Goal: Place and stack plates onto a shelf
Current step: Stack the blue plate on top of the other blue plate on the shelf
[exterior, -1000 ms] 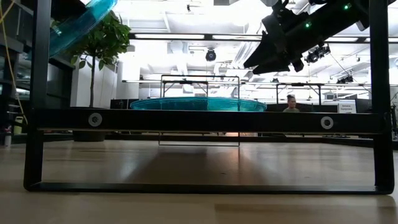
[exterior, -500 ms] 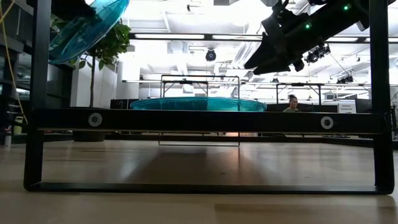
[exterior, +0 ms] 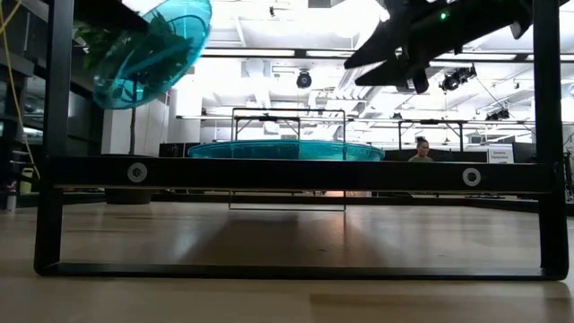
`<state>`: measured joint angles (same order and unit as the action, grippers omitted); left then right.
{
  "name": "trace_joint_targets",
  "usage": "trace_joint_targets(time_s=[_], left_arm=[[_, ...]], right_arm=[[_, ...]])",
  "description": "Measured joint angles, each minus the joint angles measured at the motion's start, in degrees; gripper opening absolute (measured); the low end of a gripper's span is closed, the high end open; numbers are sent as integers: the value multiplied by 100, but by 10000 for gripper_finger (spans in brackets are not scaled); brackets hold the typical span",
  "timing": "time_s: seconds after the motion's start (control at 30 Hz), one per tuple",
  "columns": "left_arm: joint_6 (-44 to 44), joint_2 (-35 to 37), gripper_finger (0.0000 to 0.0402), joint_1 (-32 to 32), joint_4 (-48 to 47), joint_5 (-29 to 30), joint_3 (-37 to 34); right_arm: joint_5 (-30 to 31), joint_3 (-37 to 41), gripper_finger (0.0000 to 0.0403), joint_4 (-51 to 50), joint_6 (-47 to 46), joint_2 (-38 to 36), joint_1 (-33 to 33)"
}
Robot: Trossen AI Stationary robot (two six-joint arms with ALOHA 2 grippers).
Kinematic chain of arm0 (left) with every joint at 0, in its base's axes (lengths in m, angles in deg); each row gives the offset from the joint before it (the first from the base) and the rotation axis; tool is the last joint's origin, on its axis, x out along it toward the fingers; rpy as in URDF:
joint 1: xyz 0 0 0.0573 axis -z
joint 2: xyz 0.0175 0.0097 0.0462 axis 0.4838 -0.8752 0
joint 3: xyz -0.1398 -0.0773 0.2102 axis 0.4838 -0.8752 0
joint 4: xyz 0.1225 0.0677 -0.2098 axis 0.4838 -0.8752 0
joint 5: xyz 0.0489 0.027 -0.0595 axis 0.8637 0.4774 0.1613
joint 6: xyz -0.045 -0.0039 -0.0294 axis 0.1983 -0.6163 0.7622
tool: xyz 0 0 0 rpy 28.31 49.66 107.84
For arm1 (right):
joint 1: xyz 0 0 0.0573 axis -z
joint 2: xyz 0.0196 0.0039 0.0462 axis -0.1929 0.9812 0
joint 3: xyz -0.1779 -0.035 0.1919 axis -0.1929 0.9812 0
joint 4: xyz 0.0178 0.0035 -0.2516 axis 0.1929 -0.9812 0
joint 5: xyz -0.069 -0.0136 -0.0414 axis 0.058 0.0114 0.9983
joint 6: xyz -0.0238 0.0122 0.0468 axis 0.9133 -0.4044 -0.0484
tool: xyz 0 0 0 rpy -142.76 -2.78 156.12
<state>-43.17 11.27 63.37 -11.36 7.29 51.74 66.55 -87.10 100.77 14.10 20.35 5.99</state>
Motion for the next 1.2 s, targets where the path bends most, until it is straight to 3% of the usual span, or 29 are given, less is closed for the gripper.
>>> trace_joint_targets(time_s=[0.1,0.2,0.33,0.53,0.67,0.87,1.2], left_arm=[[-295,-46,0,-162,334,123,0],[-660,-83,0,-416,861,-249,0],[-943,-125,0,-973,1475,-1201,2],[2,-353,0,-1922,1707,-2582,7],[225,-996,0,-2349,2162,-2939,4],[714,-2295,0,-2663,3577,-3826,4],[1232,-3347,0,-2700,3714,-3979,3]], right_arm=[[-137,0,216,4,-192,-131,-88],[-141,0,216,6,-23,-163,-209],[46,0,216,-58,78,-163,-295],[192,0,216,-219,269,-163,-323],[598,0,216,-210,325,-163,-299],[654,0,216,-214,326,-163,-274],[655,0,216,-218,477,-163,-291]])
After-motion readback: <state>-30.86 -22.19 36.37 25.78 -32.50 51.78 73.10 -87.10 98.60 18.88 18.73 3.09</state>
